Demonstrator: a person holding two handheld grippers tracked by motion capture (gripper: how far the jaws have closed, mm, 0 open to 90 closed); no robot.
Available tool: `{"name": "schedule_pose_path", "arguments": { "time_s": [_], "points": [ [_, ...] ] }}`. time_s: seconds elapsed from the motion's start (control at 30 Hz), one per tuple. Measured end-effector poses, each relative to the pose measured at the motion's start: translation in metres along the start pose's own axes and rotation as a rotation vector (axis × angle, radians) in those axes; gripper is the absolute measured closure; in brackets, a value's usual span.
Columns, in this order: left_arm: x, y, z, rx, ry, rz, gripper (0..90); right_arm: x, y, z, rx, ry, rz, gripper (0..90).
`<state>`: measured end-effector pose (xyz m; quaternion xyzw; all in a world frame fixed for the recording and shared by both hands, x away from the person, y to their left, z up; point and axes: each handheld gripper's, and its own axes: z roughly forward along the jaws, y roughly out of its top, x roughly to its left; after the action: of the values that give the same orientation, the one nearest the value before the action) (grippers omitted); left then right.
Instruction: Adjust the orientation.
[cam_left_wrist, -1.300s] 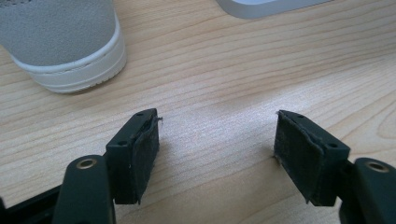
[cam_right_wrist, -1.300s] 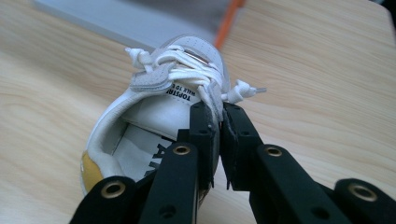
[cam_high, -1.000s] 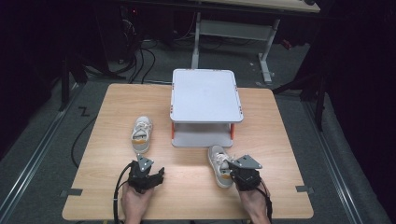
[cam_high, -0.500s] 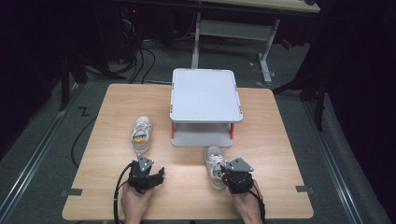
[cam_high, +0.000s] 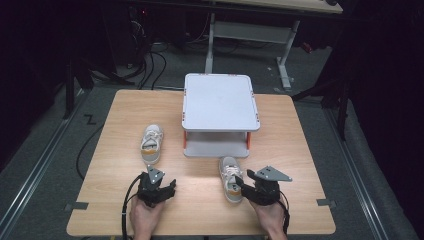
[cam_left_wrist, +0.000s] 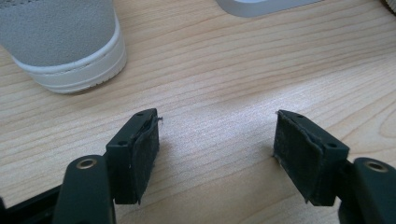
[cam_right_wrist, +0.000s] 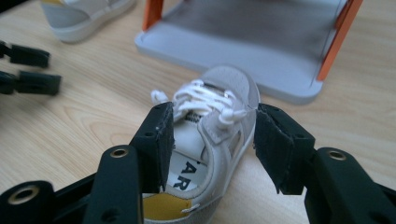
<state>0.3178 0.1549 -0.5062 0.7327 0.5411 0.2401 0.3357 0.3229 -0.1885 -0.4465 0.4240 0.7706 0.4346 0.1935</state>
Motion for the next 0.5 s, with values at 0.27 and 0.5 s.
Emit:
{"name": "schedule_pose_path", "arguments": {
  "time_s": [0.27,0.5],
  "points": [
    [0.000,0.000,0.000,-0.002,0.000,-0.003,31.5,-0.036,-0.006,-0.012,-0.067,-0.018,0.019,46.5],
    [0.000,0.000,0.000,0.002,-0.002,0.006,30.7,-0.092,-0.021,-0.008,-0.021,-0.138,0.080,46.4]
  ]
}}
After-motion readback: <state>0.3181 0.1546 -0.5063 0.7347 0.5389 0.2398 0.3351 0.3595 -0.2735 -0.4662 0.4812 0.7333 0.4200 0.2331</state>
